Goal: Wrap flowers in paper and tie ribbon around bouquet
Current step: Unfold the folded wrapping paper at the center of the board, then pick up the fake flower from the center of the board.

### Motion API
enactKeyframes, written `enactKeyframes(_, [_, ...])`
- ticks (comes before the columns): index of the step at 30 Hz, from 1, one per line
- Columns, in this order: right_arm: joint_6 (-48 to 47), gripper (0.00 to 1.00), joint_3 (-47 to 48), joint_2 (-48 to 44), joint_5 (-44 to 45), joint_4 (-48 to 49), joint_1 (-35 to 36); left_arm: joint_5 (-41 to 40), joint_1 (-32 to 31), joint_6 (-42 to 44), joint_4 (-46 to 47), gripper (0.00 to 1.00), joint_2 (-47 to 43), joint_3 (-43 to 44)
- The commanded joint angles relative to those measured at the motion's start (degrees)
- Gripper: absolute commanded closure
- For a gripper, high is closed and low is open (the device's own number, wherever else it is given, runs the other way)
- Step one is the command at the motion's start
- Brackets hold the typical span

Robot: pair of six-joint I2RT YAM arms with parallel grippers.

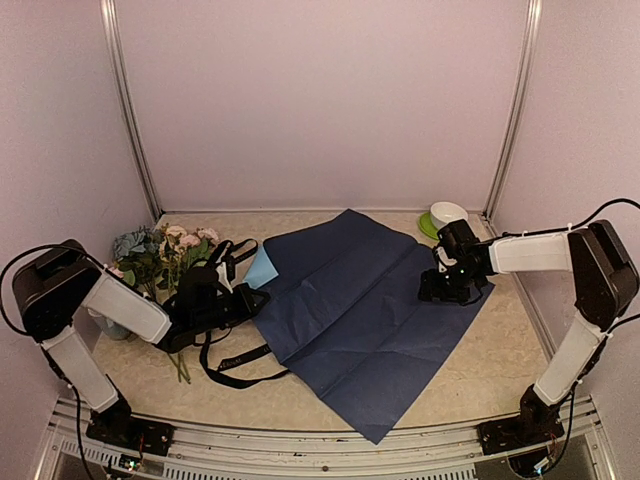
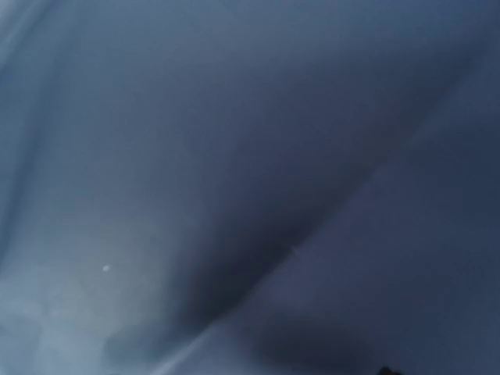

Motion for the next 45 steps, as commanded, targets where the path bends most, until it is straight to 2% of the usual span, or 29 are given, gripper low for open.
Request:
enactKeyframes(1, [-3.1,0.30,0.3,-0.1,8.9,-1.6,-1.4,5.9,0.4,2.4,-0.1,0.90,4.1,5.3])
enactKeyframes(7, [-4.2,0.29,-0.2,1.2,9.4,-1.4,-4.4,5.9,0.2,3.6,-3.7,0.52,4.1,6.9])
enactKeyframes(11, [-4.6,0.29,0.9,0.4,10.8,-2.4,-4.5,-5.8,-1.8,9.0,-16.8,0.30,-3.8,7.4])
enactKeyframes(14, [-5.4,0.29,2.4,-1.0,12.4,-3.7,-4.5,-14.0,-1.3,13.8,-30.6,0.22,-12.5,9.9])
enactKeyframes(18, [-6.6,0.31,4.0,-3.1,12.5,-4.4,-4.4,-21.1,0.6,20.7,-45.0,0.13,-21.8,15.8])
enactKeyframes(20, [-6.9,0.32,4.5,-4.2,11.1,-3.7,-4.3,-19.4,5.3,20.8,-50.7,0.17,-22.1,18.2])
enactKeyframes(23, [-7.5,0.34,4.7,-5.7,7.7,-1.8,-4.0,-12.2,15.7,18.7,-53.8,0.40,-18.5,19.7])
enactKeyframes(26, [-8.4,0.34,4.8,-6.6,5.5,-0.8,-3.6,-14.8,19.4,19.2,-55.0,0.53,-13.2,21.6])
enactKeyframes(31, [-10.3,0.34,4.3,-7.5,3.5,0.0,-3.5,-19.0,23.4,20.0,-57.7,0.64,-6.5,24.7])
enactKeyframes(33, [-10.4,0.35,4.0,-7.6,3.3,0.1,-3.5,-18.0,23.8,20.9,-57.3,0.65,-4.6,24.6])
enactKeyframes(36, [-10.5,0.34,3.5,-7.2,2.8,0.9,-3.5,-16.9,23.8,21.6,-57.3,0.51,-1.6,24.5])
enactKeyframes(37, [-10.5,0.34,3.5,-7.0,2.4,1.2,-3.5,-16.4,23.8,21.7,-57.3,0.50,-0.5,24.6])
enactKeyframes(45, [-10.7,0.34,3.4,-6.3,1.2,1.5,-3.5,-16.8,27.7,22.4,-56.6,0.50,6.0,25.2])
